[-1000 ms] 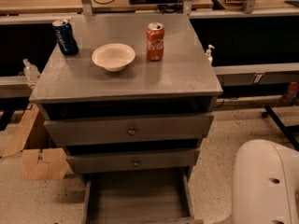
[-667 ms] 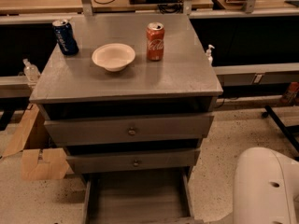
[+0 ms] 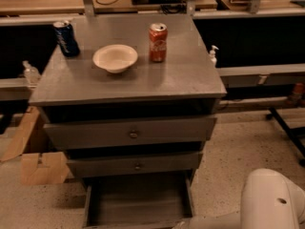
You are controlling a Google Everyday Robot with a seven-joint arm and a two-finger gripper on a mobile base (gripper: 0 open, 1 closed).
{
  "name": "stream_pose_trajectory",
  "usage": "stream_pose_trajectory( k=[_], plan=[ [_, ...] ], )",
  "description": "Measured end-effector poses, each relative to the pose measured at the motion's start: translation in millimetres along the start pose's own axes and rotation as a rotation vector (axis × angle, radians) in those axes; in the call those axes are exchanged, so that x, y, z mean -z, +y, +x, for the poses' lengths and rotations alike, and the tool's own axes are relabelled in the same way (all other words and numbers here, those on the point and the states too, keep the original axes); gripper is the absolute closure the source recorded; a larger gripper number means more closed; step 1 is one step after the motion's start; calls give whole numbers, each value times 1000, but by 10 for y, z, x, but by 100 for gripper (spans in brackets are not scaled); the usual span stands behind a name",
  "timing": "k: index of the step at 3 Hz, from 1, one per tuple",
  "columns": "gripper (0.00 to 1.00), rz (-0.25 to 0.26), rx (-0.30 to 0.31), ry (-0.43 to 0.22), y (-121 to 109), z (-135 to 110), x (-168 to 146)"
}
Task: Close bottom drawer
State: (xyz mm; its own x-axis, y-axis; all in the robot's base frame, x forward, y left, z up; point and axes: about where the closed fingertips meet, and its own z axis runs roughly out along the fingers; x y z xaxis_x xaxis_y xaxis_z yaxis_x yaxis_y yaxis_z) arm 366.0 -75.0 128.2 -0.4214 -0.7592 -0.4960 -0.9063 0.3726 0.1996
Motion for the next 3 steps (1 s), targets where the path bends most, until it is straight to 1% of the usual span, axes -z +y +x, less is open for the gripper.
stream_pose_trajectory(
  k=[1,2,3],
  plan=[
    [100,0,0,0,19,10,1],
    [100,9,18,-1,-199,-103,-92],
    [100,9,18,-1,-181,-94,-91]
  ],
)
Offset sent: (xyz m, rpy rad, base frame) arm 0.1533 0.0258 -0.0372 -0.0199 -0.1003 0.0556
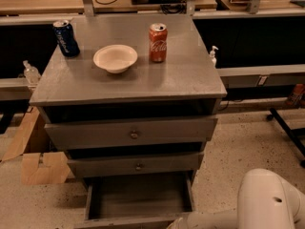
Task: Close bottom drawer
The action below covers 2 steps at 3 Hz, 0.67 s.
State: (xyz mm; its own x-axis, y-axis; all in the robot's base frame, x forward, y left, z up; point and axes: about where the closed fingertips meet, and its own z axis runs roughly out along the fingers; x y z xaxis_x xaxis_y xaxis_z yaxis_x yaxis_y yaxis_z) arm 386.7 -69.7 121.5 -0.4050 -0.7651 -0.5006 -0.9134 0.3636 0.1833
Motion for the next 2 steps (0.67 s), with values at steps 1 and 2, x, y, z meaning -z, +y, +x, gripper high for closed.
stream_pose_trajectory(
  k=[1,2],
  plan=[
    [100,12,23,0,-249,-162,-82],
    [100,12,23,0,-221,-147,-80]
  ],
)
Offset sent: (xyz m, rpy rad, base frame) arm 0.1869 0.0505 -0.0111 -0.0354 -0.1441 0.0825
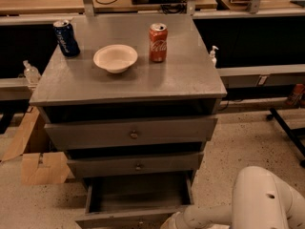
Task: Close bottom drawer
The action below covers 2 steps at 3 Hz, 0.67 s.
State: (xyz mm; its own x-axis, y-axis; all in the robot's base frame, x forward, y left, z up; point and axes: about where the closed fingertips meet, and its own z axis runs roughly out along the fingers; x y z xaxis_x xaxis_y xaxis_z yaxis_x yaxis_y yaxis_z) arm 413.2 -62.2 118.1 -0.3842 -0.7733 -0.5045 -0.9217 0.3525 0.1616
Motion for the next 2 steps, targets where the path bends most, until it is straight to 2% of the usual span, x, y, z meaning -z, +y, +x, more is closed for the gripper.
stream_pose_trajectory(
  k=[1,2],
  plan=[
    [100,15,26,-1,-260,-198,-71],
    [100,18,31,-2,-272,-219,-81]
  ],
)
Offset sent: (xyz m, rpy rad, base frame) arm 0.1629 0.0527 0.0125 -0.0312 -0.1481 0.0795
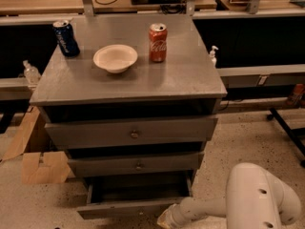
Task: Close bottom drawer
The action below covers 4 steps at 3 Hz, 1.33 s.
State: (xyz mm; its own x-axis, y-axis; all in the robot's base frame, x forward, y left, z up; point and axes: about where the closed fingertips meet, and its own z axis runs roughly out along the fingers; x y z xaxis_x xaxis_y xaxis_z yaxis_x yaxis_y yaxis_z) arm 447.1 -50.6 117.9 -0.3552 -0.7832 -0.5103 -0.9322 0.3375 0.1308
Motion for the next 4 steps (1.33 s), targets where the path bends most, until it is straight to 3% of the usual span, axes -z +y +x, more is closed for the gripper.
stream_pose_trajectory(
  k=[1,2,3,4],
  plan=[
    [100,21,39,-4,-270,-274,-50],
    [100,21,39,-4,-269,-273,-50],
    [100,36,81,-5,-481,-519,-74],
    [100,36,81,-5,-460,-510,-72]
  ],
)
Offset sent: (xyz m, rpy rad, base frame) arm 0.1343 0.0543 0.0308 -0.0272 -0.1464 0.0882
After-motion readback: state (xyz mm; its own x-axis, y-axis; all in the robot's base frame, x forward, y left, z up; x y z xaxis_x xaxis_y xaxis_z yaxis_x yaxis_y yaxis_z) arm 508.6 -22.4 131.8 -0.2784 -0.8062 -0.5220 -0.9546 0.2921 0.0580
